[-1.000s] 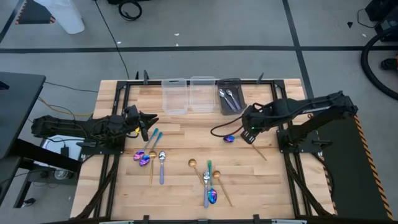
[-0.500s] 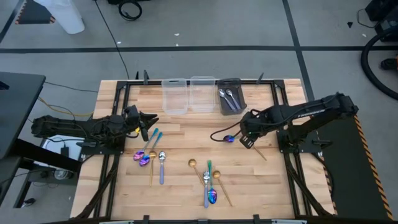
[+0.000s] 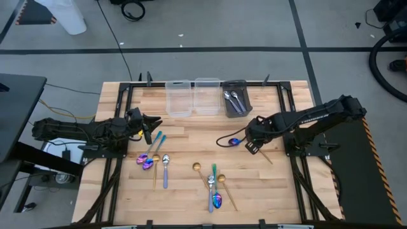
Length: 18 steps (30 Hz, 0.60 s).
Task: Sort silverware by color (type)
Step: Put the gold spoon into the right transparent bin
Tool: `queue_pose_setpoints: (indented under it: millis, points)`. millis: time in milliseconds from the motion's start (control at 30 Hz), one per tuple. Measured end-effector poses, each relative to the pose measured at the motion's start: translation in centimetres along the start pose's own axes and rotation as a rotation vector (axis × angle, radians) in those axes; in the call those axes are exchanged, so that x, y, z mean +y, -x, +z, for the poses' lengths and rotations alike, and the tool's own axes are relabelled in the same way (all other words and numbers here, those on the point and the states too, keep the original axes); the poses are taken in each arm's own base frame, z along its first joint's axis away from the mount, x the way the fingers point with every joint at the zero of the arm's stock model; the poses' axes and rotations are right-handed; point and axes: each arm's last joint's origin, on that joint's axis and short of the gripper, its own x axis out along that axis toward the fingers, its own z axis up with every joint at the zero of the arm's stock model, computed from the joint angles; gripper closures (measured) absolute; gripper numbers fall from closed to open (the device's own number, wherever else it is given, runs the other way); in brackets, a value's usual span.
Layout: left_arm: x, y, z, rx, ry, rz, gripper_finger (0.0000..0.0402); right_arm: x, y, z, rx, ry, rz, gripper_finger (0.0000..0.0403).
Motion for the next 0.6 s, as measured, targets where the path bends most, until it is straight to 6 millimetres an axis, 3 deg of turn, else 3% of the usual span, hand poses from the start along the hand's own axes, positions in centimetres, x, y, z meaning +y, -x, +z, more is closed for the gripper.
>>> queue_pose_setpoints:
  millis: [367, 600]
  points:
    - [0.0, 0.0, 0.0, 0.000, 0.000, 0.000, 0.0299, -0.1, -1.9, -1.5, 0.012, -0.014, -0.006, 0.0257]
    - [0.0, 0.0, 0.0, -0.001, 0.000, 0.000, 0.0299, -0.8, -4.1, -2.5, 0.025, -0.059, -0.018, 0.0243]
